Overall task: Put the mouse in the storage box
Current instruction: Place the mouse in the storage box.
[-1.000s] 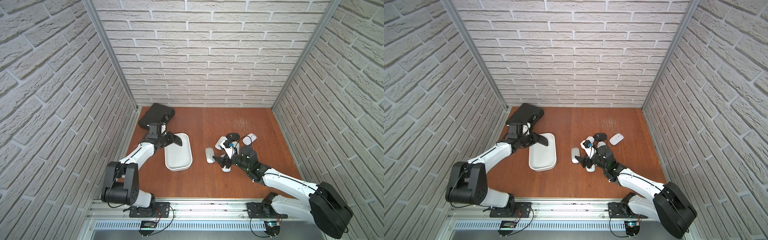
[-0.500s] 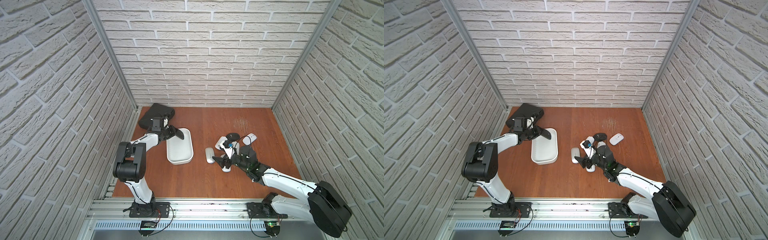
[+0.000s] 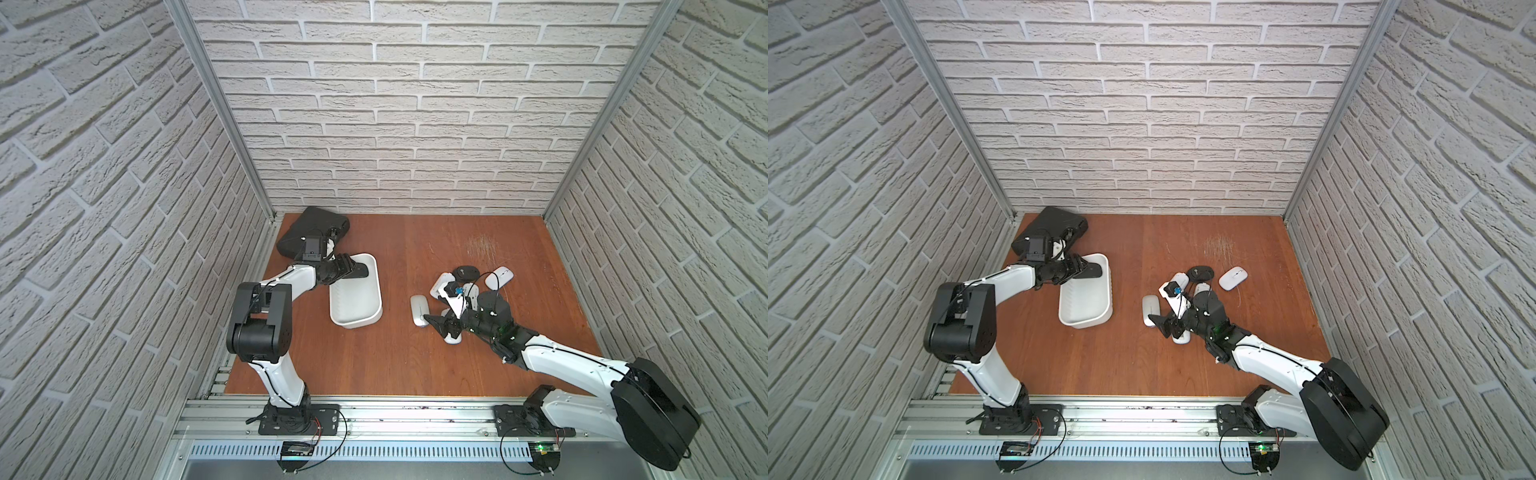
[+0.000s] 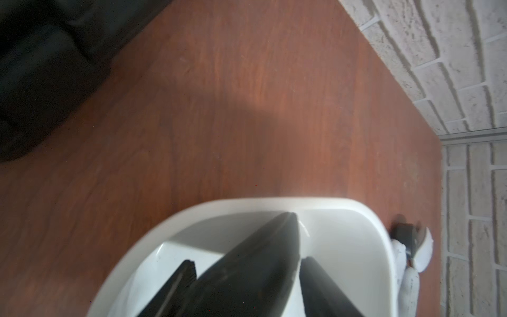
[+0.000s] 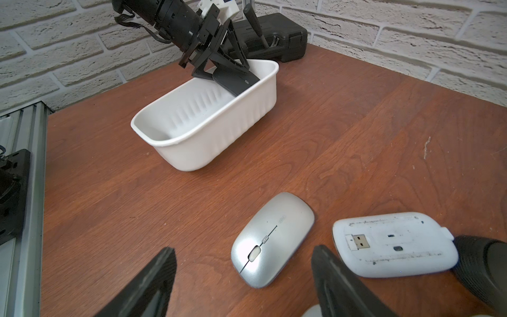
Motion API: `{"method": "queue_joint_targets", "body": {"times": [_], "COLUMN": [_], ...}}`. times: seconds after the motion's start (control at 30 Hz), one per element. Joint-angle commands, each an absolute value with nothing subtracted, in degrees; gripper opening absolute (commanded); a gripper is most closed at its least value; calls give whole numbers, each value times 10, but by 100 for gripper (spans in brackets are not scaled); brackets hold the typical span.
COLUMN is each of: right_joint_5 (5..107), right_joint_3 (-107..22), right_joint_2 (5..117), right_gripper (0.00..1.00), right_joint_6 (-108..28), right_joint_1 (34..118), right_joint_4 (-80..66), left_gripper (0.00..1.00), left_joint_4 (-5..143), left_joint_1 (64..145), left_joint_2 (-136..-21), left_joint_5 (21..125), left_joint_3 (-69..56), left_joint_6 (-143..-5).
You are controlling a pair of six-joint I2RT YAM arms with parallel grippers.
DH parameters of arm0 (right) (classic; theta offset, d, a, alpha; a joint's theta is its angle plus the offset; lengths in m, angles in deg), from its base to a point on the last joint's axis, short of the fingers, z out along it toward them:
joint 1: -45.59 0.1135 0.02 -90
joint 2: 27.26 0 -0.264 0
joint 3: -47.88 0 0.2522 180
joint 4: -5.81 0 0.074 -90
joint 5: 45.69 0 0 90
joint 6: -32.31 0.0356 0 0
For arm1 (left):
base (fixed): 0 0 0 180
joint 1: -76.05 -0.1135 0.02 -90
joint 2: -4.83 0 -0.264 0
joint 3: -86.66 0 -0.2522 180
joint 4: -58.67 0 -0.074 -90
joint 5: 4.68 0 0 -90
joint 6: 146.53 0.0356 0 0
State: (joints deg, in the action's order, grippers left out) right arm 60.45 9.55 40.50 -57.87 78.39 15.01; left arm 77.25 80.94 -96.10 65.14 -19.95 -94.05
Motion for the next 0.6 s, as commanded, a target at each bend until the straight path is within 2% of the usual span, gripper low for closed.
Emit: {"method": "queue_joint_targets", "body": {"times": [0.0, 0.2, 0.57], "right_joint_5": [612, 610, 610], "right_joint_3": [81, 81, 78], "right_joint_2": [406, 406, 409], "right_gripper": [82, 81, 81], "right_joint_6": [-572, -572, -573], "right_joint_1": [784, 784, 784], "right_joint_4": [173, 171, 167], "left_gripper": [68, 73, 77], "left_joint_4": [818, 840, 906], "left_joint_1": [805, 806, 820], "left_joint_2": [-947, -939, -926], "left_joint_5": [688, 695, 735], "left_joint_3": [-185, -175, -138], "left_joint_6": [-921, -916, -894]}}
